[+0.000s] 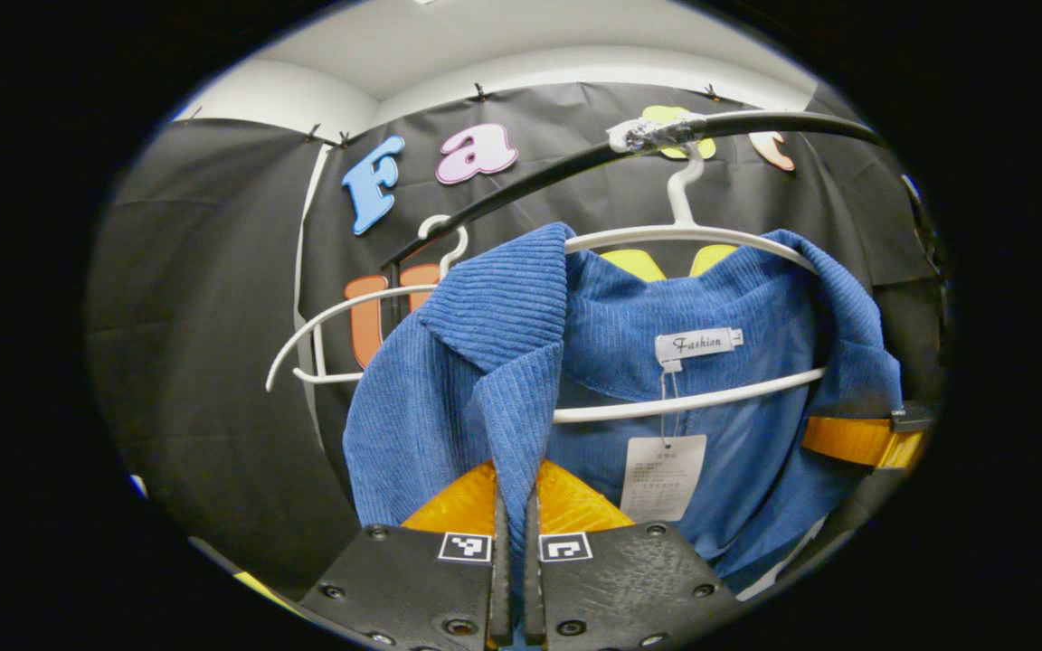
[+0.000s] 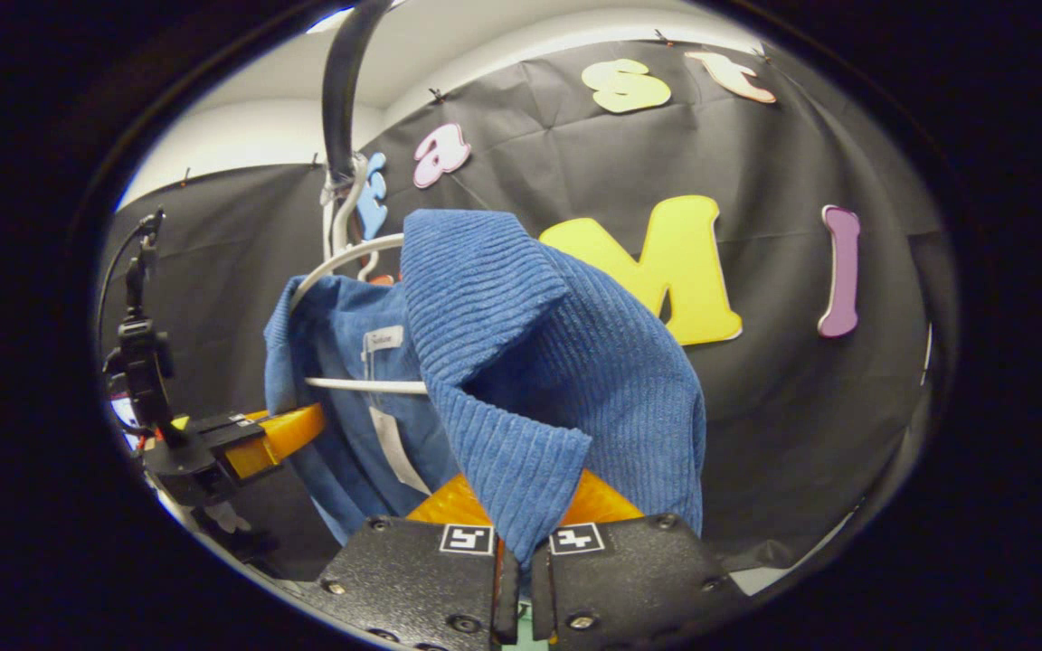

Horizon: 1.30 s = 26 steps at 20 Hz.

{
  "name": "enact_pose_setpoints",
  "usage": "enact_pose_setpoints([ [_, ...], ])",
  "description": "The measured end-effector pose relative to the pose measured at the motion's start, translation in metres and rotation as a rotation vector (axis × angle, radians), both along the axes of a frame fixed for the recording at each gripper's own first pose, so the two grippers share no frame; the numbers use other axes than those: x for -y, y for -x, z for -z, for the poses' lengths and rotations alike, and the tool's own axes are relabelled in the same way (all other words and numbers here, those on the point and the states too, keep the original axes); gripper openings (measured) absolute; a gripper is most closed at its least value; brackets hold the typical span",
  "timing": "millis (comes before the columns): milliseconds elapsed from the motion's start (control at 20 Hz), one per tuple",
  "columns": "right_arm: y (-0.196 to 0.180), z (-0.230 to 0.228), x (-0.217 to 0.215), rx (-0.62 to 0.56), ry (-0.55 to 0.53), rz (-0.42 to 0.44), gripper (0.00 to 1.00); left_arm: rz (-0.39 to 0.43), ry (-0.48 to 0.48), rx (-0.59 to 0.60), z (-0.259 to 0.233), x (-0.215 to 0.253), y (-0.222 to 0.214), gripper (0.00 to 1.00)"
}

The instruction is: Grasp the clothes on the hanger with both hands and then place them into the laundry hamper below.

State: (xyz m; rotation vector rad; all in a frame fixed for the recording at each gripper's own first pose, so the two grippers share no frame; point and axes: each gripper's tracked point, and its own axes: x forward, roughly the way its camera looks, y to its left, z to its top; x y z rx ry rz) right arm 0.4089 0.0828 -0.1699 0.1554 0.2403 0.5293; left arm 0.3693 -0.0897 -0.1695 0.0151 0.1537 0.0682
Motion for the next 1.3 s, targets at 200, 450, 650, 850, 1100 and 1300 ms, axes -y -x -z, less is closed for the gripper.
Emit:
enact_pose_setpoints([
  [200, 0.011, -0.005, -0.001, -0.03, -0.106, -0.145, 0.1, 0.019, -0.014, 0.011, -0.007, -0.007, 0.007, 0.05],
  [450, 0.009, -0.022, 0.011, -0.062, -0.227, -0.171, 0.08, -0.01, -0.017, 0.027, -0.019, -0.028, 0.012, 0.05],
  [650, 0.019, -0.048, 0.018, 0.007, -0.231, -0.207, 0.07, -0.052, -0.026, 0.06, -0.041, -0.048, 0.009, 0.0],
  [850, 0.017, -0.07, 0.037, 0.025, -0.303, -0.212, 0.07, -0.079, 0.005, 0.081, -0.056, -0.07, 0.007, 0.0],
  [1100, 0.0, -0.097, 0.057, 0.028, -0.415, -0.153, 0.07, -0.104, -0.026, 0.106, -0.08, -0.1, -0.004, 0.05],
  [1300, -0.012, -0.114, 0.078, 0.064, -0.419, -0.103, 0.07, -0.101, -0.017, 0.079, -0.078, -0.116, -0.016, 0.05],
])
